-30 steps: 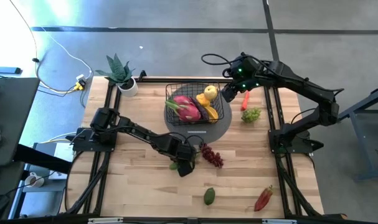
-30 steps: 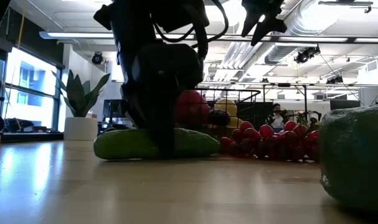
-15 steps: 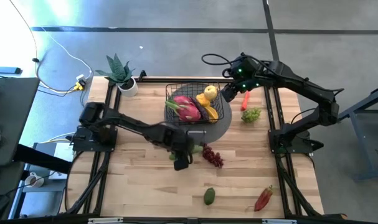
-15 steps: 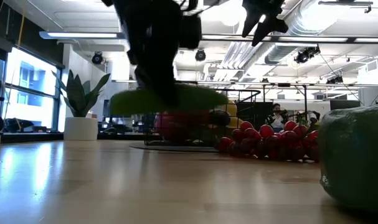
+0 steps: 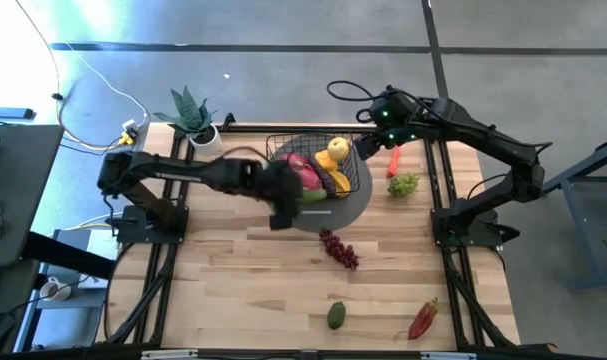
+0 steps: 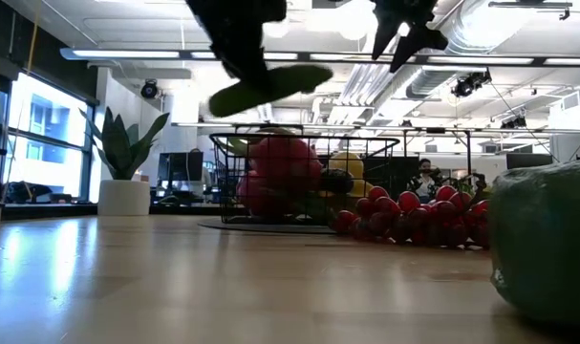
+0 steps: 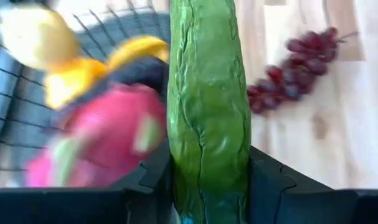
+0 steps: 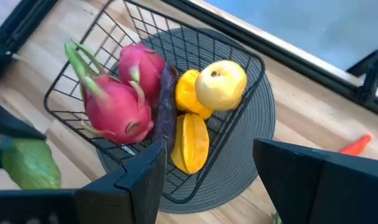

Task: Build produce basket
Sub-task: Put the cucumber into the wire basket

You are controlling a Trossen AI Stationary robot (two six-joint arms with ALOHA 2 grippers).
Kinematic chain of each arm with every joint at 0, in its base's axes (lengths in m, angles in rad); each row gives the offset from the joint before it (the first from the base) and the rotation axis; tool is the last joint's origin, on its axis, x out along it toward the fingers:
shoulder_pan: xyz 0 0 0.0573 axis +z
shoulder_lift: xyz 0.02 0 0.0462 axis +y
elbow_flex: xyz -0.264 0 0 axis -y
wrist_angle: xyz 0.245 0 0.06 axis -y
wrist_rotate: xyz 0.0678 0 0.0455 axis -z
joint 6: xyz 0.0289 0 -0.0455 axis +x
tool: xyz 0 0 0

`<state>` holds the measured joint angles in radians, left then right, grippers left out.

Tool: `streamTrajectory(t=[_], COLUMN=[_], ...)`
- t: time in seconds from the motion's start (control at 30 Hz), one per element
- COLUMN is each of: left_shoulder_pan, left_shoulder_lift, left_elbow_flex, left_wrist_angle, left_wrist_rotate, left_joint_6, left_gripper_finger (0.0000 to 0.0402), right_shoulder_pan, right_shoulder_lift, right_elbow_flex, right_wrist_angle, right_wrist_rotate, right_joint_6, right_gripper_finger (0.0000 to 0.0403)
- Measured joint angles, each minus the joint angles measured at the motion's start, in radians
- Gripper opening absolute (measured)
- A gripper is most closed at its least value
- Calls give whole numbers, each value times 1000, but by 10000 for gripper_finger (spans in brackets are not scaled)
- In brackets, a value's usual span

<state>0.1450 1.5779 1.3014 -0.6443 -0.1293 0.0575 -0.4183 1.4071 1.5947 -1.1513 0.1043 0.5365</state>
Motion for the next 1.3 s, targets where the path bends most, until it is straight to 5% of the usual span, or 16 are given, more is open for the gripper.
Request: streamTrajectory(t=[0.6,0.97,1.3], left_shoulder_pan=[252,335,367], left_shoulder_lift=[-80,35,153], left_elbow_flex=[-1,-2,-1], left_wrist_angle=[200,270,282], left_wrist_rotate=[-13,50,-28], left_joint_6=[680,650,713], left_gripper_finger=[127,127,147], right_shoulder_pan=[0,23,57], right_shoulder_lift=[0,0,0], right_elbow_flex=[-1,-1,-1], right_wrist_angle=[-15,-12,-12], right_wrist_rotate=[80,90,97], right_joint_6=[122,121,122], right_gripper_finger=[220,220,220])
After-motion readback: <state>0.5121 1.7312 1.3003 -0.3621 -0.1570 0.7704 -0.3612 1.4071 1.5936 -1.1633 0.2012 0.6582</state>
